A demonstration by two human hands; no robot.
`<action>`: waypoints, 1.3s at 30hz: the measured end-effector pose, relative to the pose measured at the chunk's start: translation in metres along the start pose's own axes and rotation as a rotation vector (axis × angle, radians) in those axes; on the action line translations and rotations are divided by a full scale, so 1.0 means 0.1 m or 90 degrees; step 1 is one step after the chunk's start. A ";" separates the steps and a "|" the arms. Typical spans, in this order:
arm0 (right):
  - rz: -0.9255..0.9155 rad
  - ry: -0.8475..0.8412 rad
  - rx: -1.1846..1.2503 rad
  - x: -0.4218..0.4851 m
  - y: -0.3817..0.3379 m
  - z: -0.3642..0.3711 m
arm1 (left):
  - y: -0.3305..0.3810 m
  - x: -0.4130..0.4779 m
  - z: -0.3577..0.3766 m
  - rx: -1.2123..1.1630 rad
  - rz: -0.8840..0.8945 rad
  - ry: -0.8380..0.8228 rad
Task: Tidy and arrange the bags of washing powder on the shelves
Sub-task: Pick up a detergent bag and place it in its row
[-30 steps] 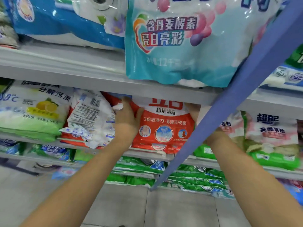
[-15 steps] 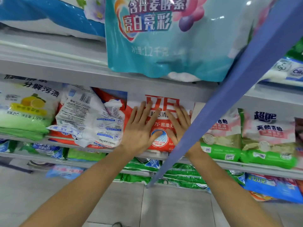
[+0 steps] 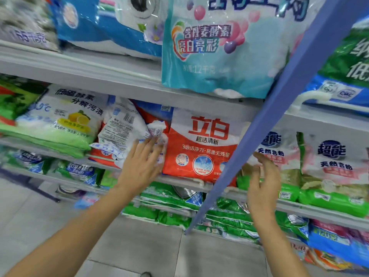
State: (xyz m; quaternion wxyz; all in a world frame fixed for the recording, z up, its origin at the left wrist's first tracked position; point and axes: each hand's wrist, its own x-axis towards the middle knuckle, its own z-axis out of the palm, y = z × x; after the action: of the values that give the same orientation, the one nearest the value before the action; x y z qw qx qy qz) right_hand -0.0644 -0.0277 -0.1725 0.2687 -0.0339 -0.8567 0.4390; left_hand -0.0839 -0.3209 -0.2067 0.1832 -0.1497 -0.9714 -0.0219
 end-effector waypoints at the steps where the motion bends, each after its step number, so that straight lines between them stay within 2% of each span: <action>1: 0.014 0.045 0.047 -0.11 -0.07 -0.12 | -0.13 -0.08 -0.06 -0.007 -0.043 0.021; 3: -0.027 0.067 0.090 -0.32 -0.22 -0.25 | -0.42 -0.18 -0.19 -0.015 -0.129 0.045; 5: -0.119 0.055 0.068 -0.46 -0.41 -0.28 | -0.70 -0.18 -0.33 -0.029 -0.205 0.041; 7: -0.213 0.029 0.048 -0.53 -0.65 -0.24 | -0.92 -0.11 -0.44 -0.064 -0.266 0.005; 9: -0.249 -0.017 0.069 -0.57 -0.88 -0.07 | -1.07 -0.02 -0.50 -0.123 -0.315 -0.049; 12: -0.209 -0.161 0.061 -0.50 -1.21 0.37 | -1.20 0.08 -0.48 -0.199 -0.324 -0.127; 14: -0.196 -0.259 -0.038 -0.37 -1.34 0.74 | -1.24 0.14 -0.45 -0.233 -0.295 -0.138; 16: -0.185 -0.303 -0.138 -0.20 -1.39 1.12 | -1.28 0.20 -0.42 -0.270 -0.277 -0.124; 20: -0.161 -0.297 -0.231 0.19 -1.41 1.71 | -1.43 0.36 -0.39 -0.458 -0.365 -0.145; 24: -0.131 -0.271 -0.422 0.38 -1.36 2.04 | -1.50 0.53 -0.32 -0.467 -0.402 -0.161; 28: -0.089 -0.252 -0.519 0.41 -1.39 2.13 | -1.46 0.72 -0.29 -0.626 -0.564 -0.128; 30: -0.076 -0.250 -0.489 0.42 -1.44 2.09 | -1.48 0.77 -0.28 -0.726 -0.586 -0.143; 32: -0.044 -0.221 -0.396 0.41 -1.49 1.98 | -1.52 0.74 -0.34 -0.767 -0.560 -0.141; 37: 0.012 -0.093 -0.016 0.30 -1.66 1.51 | -1.74 0.52 -0.55 -0.815 -0.384 -0.092; 39: 0.007 -0.080 0.026 0.22 -1.76 1.36 | -1.74 0.41 -0.68 -0.842 -0.345 -0.050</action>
State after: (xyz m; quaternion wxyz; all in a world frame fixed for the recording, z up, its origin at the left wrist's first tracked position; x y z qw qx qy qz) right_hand -0.1180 -0.2286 -0.0914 0.2129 -0.0053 -0.8626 0.4589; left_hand -0.1490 -0.4822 -0.1258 0.0069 0.0167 -0.7637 -0.6453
